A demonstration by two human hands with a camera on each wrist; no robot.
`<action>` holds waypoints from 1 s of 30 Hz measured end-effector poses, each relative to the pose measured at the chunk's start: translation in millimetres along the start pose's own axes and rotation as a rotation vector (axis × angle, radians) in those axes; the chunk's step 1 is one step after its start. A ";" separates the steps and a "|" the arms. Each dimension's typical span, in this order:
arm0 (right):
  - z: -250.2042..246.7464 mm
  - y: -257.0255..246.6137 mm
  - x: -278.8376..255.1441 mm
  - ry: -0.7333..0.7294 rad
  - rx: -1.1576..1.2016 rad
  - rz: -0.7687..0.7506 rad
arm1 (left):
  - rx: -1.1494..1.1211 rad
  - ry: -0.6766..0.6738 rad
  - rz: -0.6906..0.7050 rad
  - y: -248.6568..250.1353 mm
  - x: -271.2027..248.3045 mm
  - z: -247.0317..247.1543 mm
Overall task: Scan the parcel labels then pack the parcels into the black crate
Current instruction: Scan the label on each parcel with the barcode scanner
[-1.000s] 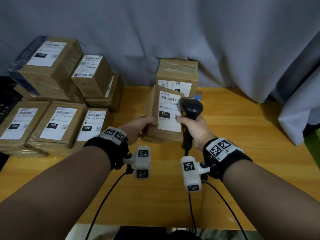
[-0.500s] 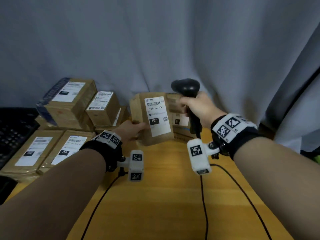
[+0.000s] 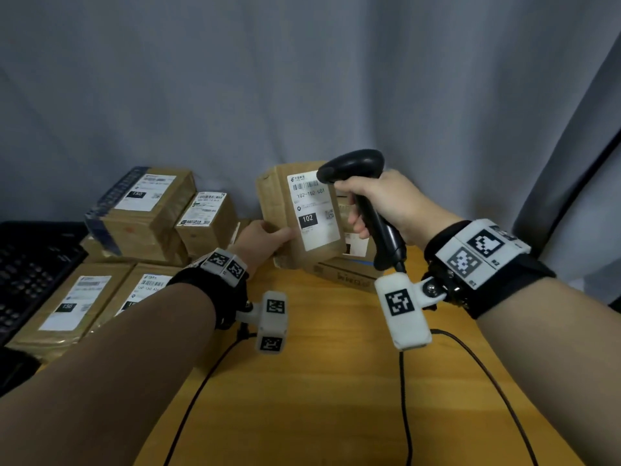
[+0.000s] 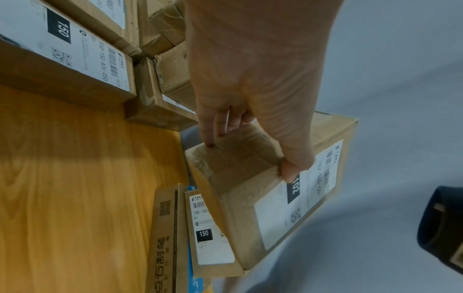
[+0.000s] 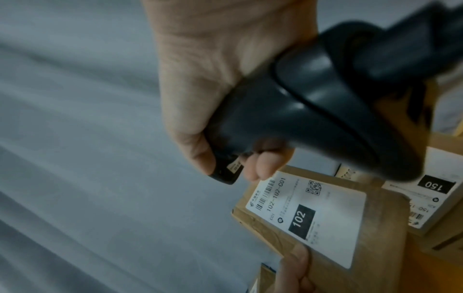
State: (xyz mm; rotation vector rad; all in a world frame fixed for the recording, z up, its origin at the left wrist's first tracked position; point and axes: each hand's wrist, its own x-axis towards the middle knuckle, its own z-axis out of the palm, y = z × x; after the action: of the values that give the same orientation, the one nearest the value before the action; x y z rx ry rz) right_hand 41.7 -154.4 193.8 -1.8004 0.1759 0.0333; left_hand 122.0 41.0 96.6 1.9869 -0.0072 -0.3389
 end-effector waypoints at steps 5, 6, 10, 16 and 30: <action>-4.7 1.0 -3.1 -0.003 -0.013 -0.021 | 0.025 -0.009 0.050 2.8 -2.8 -1.4; -5.0 1.2 -2.7 0.000 -0.004 -0.025 | 0.019 -0.014 0.045 3.2 -2.5 -1.4; -2.5 4.0 -1.0 0.021 0.025 -0.018 | -0.001 -0.037 0.023 0.6 -2.8 -0.2; 7.0 4.2 2.6 0.008 0.058 0.012 | -0.018 -0.053 0.024 -0.9 -0.9 6.3; 14.7 2.3 5.3 -0.008 0.046 0.025 | 0.019 -0.009 0.000 -8.5 -2.9 -1.4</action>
State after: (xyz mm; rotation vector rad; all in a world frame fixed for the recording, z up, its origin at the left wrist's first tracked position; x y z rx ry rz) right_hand 47.7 -141.1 187.5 -1.7517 0.1923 0.0541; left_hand 118.2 46.4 90.2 2.0037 -0.0160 -0.3490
